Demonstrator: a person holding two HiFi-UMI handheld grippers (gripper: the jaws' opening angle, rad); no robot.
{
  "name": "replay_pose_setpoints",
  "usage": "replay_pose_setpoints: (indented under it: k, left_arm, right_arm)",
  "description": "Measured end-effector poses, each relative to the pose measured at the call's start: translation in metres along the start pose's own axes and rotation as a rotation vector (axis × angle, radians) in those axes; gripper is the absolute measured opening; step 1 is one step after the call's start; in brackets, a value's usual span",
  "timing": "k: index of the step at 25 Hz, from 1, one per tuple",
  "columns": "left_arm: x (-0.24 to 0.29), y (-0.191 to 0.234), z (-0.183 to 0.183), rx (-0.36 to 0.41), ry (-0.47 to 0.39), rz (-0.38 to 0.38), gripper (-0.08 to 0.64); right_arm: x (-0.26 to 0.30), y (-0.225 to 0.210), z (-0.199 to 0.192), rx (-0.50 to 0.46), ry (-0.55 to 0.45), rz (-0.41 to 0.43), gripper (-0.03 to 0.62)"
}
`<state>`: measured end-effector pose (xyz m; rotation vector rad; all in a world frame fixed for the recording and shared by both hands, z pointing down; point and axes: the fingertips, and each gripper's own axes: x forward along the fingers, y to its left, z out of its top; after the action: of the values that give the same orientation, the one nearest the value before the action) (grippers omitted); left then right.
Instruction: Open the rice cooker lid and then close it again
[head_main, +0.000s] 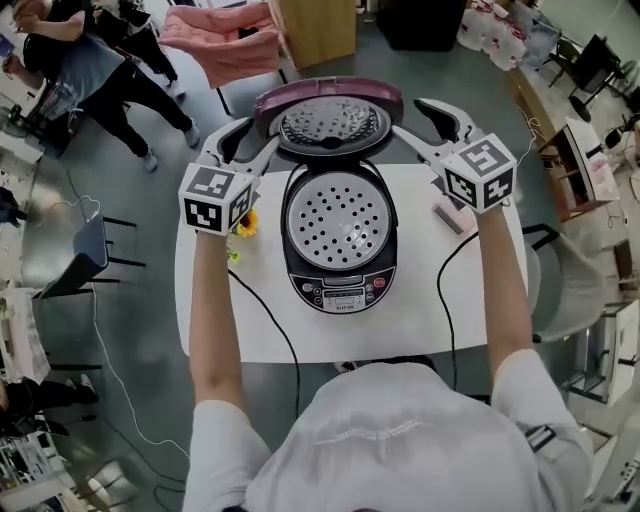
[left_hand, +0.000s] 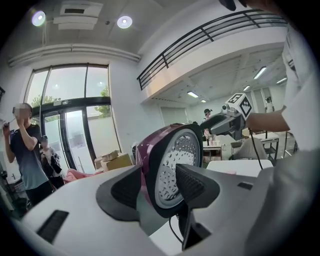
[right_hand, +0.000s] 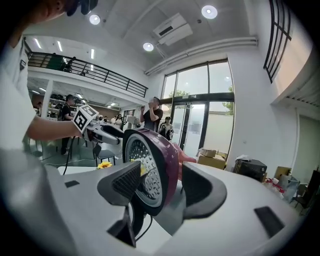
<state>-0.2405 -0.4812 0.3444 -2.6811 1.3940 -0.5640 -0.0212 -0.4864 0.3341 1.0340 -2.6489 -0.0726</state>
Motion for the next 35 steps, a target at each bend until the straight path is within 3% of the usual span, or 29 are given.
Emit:
replay_pose_setpoints:
  k: [7, 14, 23, 35]
  left_arm:
    - [0.016, 0.013, 0.006, -0.048, -0.03, -0.054, 0.241]
    - [0.019, 0.012, 0.007, -0.052, -0.033, -0.103, 0.242]
    - [0.009, 0.003, 0.006, -0.064, -0.037, -0.1, 0.242]
    - [-0.032, -0.039, -0.005, -0.078, -0.069, -0.162, 0.285]
  right_arm:
    - [0.032, 0.0, 0.0, -0.021, 0.018, 0.068, 0.272]
    - [0.04, 0.0, -0.001, -0.017, 0.008, 0.082, 0.262]
    - [0.029, 0.009, -0.005, -0.013, 0.014, 0.075, 0.262]
    - [-0.01, 0.054, -0.017, -0.038, 0.041, 0.157, 0.302]
